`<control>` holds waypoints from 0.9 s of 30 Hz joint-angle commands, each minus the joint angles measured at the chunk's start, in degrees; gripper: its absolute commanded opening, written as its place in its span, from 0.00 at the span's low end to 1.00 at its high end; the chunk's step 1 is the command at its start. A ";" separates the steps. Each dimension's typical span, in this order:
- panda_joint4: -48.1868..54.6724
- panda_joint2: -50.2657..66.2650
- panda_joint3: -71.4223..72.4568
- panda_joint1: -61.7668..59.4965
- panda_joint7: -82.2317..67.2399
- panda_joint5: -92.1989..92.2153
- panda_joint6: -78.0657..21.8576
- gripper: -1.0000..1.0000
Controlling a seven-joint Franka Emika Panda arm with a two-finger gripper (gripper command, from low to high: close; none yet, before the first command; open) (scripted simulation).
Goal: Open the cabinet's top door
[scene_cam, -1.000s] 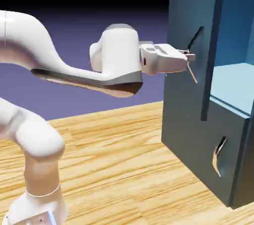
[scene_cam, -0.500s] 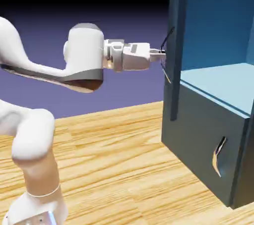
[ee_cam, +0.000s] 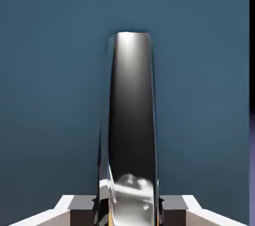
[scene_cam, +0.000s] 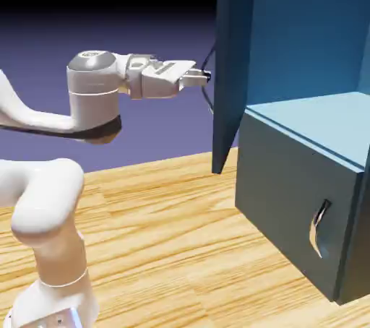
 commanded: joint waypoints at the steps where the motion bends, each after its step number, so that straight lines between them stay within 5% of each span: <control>1: -0.52 -1.32 1.22 1.26 -1.46 2.60 -2.45 0.00; 14: 3.17 -8.82 24.93 12.21 -8.79 29.08 -34.83 0.00; 23: 17.92 -5.21 42.05 7.16 -9.25 42.40 -57.17 0.00; 27: 20.04 2.36 40.78 13.70 -3.88 37.61 -65.15 0.00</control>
